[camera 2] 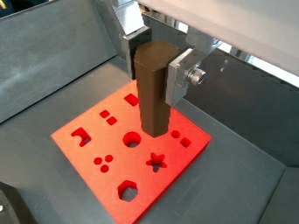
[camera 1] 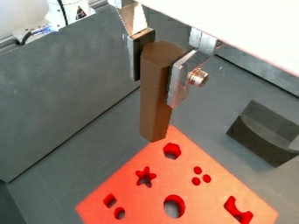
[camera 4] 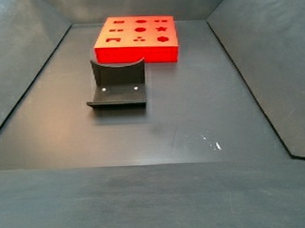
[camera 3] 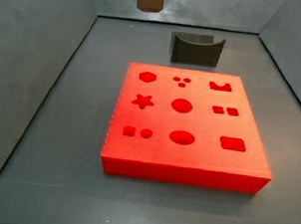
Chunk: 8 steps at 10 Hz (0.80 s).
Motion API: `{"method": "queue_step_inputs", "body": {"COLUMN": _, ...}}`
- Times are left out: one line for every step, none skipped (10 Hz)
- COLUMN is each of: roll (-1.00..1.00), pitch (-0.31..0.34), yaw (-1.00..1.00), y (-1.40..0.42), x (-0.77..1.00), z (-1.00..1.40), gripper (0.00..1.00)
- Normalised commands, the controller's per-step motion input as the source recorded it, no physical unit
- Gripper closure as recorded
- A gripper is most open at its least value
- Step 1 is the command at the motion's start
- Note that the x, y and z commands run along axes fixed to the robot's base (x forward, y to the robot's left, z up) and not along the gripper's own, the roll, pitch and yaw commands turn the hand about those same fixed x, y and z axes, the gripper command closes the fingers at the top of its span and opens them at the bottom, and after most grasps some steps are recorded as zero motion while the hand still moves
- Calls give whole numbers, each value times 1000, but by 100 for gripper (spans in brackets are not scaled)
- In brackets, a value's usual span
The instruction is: Insert the hexagon object.
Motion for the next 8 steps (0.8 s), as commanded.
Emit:
{"method": "queue_step_inputs", "body": {"roll": -19, "pitch": 0, "yaw": 266, "y": 674, "x": 149, "z": -177, "gripper": 100}}
{"method": "queue_step_inputs", "body": {"roll": 0, "pitch": -34, "yaw": 406, "y": 694, "x": 0, "z": -357, "gripper": 100}}
{"method": "queue_step_inputs", "body": {"roll": -3, "pitch": -96, "yaw": 540, "y": 609, "x": 0, "z": -574, "gripper": 100}}
{"method": "queue_step_inputs", "body": {"roll": -13, "pitch": -136, "yaw": 737, "y": 469, "x": -23, "z": -726, "gripper": 100}}
{"method": "queue_step_inputs", "body": {"roll": 0, "pitch": -139, "yaw": 966, "y": 114, "x": 0, "z": -674, "gripper": 100}}
{"method": "queue_step_inputs", "body": {"roll": 0, "pitch": -164, "yaw": 1000, "y": 0, "x": 0, "z": -486, "gripper": 100}}
{"method": "queue_step_inputs", "body": {"roll": 0, "pitch": -156, "yaw": 780, "y": 0, "x": 114, "z": -386, "gripper": 100}}
{"method": "queue_step_inputs", "body": {"roll": 143, "pitch": -83, "yaw": 474, "y": 0, "x": 251, "z": -546, "gripper": 100}}
